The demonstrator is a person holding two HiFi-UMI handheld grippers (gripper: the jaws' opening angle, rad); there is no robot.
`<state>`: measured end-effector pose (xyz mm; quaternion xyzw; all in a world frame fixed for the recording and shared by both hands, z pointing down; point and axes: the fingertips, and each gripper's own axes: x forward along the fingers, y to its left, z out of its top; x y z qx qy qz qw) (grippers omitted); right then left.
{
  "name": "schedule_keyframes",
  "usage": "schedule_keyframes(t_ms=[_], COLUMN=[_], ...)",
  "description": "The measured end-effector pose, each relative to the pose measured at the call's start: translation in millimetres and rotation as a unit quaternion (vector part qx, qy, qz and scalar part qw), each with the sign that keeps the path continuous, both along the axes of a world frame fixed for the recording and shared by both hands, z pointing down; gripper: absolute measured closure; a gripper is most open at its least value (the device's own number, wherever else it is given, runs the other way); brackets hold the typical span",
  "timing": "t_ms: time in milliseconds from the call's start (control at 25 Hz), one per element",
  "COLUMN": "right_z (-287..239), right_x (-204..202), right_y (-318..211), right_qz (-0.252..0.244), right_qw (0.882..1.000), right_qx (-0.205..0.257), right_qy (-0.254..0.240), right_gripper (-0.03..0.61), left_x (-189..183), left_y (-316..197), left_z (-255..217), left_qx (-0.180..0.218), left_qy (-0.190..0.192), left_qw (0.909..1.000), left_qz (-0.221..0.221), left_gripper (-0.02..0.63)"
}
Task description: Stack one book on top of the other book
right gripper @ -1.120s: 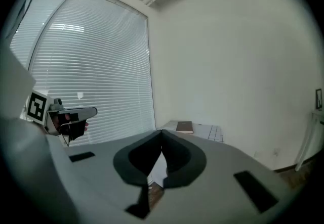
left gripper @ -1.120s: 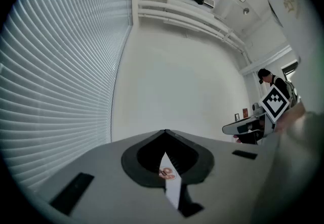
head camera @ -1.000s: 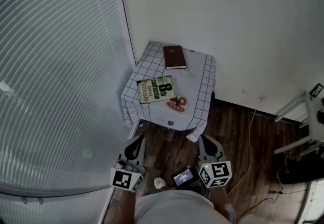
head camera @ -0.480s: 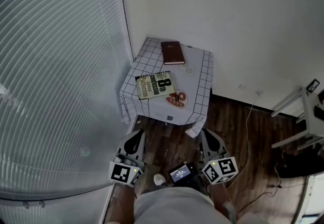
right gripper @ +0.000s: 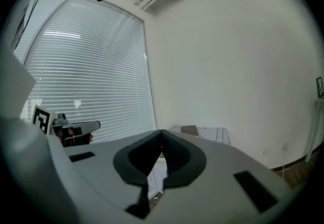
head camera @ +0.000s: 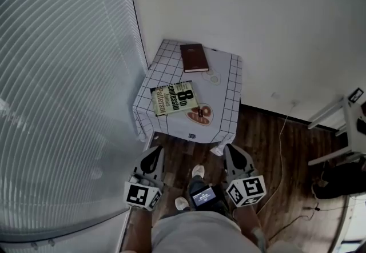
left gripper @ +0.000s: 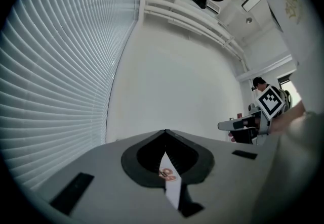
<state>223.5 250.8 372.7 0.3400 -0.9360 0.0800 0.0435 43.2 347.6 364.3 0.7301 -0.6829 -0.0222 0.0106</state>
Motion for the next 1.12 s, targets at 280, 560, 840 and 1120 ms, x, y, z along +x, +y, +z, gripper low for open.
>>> schedule_keyframes(t_ms=[280, 560, 840, 1120], right_z=[7.6, 3.2, 10.0, 23.1], right_x=[-34.3, -63.3, -74.0, -84.9], right_y=[-63.0, -130.8, -180.0, -201.3], right_qz=[-0.009, -0.016, -0.022, -0.051], right_qw=[1.0, 1.0, 1.0, 0.999], right_qx=[0.011, 0.006, -0.009, -0.014], right_qy=[0.013, 0.01, 0.009, 0.012], right_gripper=[0.572, 0.572, 0.572, 0.572], left_x=[-41.0, -70.7, -77.6, -73.8], left_y=[-57.5, -128.3, -179.6, -217.1], left_z=[3.3, 2.7, 14.2, 24.8], left_qx=[-0.009, -0.023, -0.044, -0.064], left_qy=[0.004, -0.006, -0.014, -0.025], left_qw=[0.9997, 0.9989, 0.9984, 0.9974], left_qz=[-0.023, -0.041, -0.033, -0.023], left_gripper=[0.606, 0.606, 0.606, 0.606])
